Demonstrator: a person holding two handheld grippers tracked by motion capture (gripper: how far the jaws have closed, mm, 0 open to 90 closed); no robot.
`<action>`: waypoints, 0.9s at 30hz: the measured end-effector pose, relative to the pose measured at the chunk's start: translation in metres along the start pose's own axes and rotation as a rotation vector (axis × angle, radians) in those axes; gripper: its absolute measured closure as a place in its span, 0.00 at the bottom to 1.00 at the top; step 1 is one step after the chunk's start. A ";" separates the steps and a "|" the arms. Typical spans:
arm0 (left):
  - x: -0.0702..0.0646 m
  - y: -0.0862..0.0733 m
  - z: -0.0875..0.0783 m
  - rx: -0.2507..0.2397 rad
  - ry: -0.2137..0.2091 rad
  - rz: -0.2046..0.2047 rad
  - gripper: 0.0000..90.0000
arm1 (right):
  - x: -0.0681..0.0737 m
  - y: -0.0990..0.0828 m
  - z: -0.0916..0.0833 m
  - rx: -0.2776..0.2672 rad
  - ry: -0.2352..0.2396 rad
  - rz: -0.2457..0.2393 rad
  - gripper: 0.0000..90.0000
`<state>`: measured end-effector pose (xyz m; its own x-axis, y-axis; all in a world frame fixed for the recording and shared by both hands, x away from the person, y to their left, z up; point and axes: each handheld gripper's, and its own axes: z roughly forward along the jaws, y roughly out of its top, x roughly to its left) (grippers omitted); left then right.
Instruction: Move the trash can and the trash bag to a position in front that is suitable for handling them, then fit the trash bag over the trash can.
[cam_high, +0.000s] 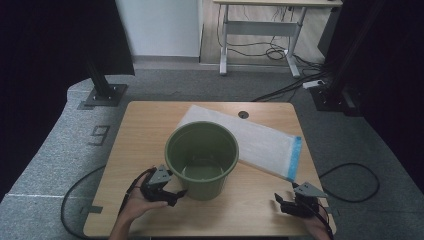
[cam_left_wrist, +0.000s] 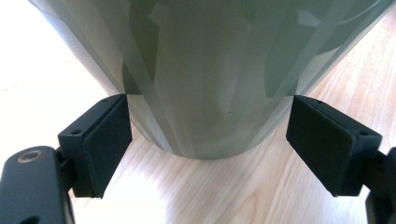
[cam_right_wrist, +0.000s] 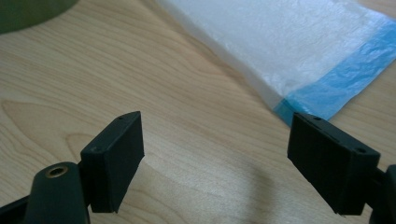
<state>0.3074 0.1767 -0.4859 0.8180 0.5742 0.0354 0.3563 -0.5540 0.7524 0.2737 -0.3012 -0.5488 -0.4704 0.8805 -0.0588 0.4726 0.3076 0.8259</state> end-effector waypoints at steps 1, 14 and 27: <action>-0.002 0.005 0.005 0.011 0.005 0.005 0.16 | -0.001 0.001 -0.001 -0.005 -0.004 0.005 0.20; -0.005 0.029 0.034 0.016 -0.005 0.013 0.16 | 0.000 0.000 0.000 -0.004 -0.003 0.023 0.20; -0.003 0.001 0.008 0.018 0.107 -0.027 0.16 | 0.005 0.002 0.000 -0.016 -0.011 0.008 0.20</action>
<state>0.3090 0.1694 -0.4903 0.7554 0.6496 0.0864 0.3861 -0.5476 0.7423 0.2729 -0.2964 -0.5474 -0.4588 0.8866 -0.0584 0.4644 0.2953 0.8349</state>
